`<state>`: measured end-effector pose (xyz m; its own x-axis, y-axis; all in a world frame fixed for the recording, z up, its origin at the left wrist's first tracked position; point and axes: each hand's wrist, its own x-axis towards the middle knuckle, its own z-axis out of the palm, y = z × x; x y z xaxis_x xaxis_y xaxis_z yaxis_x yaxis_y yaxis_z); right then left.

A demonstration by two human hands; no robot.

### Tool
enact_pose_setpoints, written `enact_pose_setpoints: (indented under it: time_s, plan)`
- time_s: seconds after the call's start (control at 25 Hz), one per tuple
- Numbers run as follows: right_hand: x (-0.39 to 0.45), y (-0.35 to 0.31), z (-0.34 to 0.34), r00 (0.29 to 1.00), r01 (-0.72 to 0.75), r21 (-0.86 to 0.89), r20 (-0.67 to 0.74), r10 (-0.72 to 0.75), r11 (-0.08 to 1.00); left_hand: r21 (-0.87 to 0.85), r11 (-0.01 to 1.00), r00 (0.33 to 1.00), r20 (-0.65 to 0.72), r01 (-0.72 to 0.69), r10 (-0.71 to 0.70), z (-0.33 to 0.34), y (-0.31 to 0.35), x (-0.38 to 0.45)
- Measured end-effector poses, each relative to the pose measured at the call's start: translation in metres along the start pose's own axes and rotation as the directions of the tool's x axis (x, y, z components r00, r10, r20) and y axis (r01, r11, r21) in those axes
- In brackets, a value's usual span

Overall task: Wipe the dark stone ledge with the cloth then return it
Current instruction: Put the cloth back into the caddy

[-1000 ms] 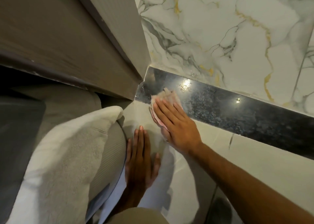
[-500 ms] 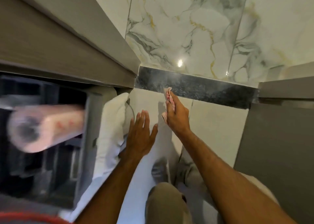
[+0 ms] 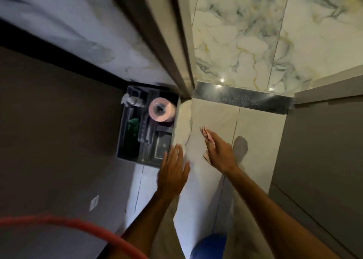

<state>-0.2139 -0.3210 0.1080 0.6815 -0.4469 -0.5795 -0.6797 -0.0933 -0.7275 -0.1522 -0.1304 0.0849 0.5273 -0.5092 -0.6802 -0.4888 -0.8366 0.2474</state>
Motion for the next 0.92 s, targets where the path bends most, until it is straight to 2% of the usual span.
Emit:
enact_pose_setpoints:
  time_s: [0.12, 0.2, 0.28, 0.36, 0.52, 0.6, 0.68, 0.72, 0.88, 0.92]
  plan:
    - [-0.014, -0.018, 0.075, 0.996, 0.051, -0.003, 0.067, -0.051, 0.999, 0.053, 0.999, 0.994, -0.111, 0.000, 0.006, -0.017, -0.076, -0.001]
    - [-0.010, -0.031, 0.134, 0.991, 0.033, 0.016, 0.127, -0.035, 0.999, 0.132, 0.991, 0.988, -0.152, 0.005, 0.015, -0.029, -0.124, 0.014]
    - [0.006, -0.036, 0.191, 0.989, -0.020, 0.040, 0.144, 0.014, 0.999, 0.026, 0.999, 0.952, -0.305, -0.030, 0.036, -0.038, -0.159, 0.045]
    - [0.030, -0.029, 0.235, 0.990, -0.081, 0.009, 0.118, 0.080, 0.997, 0.006, 0.996, 0.916, -0.394, -0.086, 0.081, -0.043, -0.181, 0.079]
    - [0.070, 0.014, 0.295, 0.983, -0.169, -0.253, 0.030, 0.182, 0.953, 0.133, 0.965, 0.903, -0.344, -0.225, 0.258, -0.018, -0.198, 0.137]
    - [0.081, 0.034, 0.319, 0.996, -0.088, -0.390, -0.007, 0.093, 0.917, 0.154, 0.949, 0.889, -0.335, -0.277, 0.314, 0.002, -0.206, 0.151]
    - [0.094, 0.052, 0.340, 0.998, -0.011, -0.435, -0.064, -0.019, 0.900, 0.184, 0.946, 0.880, -0.351, -0.268, 0.318, 0.018, -0.213, 0.159]
    - [0.101, 0.061, 0.347, 0.997, -0.008, -0.490, -0.067, -0.028, 0.872, 0.209, 0.945, 0.876, -0.364, -0.254, 0.316, 0.023, -0.216, 0.163]
    - [0.106, 0.092, 0.363, 0.991, -0.035, -0.711, 0.067, 0.118, 0.703, 0.220, 0.947, 0.854, -0.420, -0.233, 0.308, 0.038, -0.219, 0.170]
    - [0.108, 0.093, 0.363, 0.988, -0.016, -0.719, 0.095, 0.121, 0.694, 0.230, 0.945, 0.849, -0.426, -0.233, 0.313, 0.038, -0.219, 0.171]
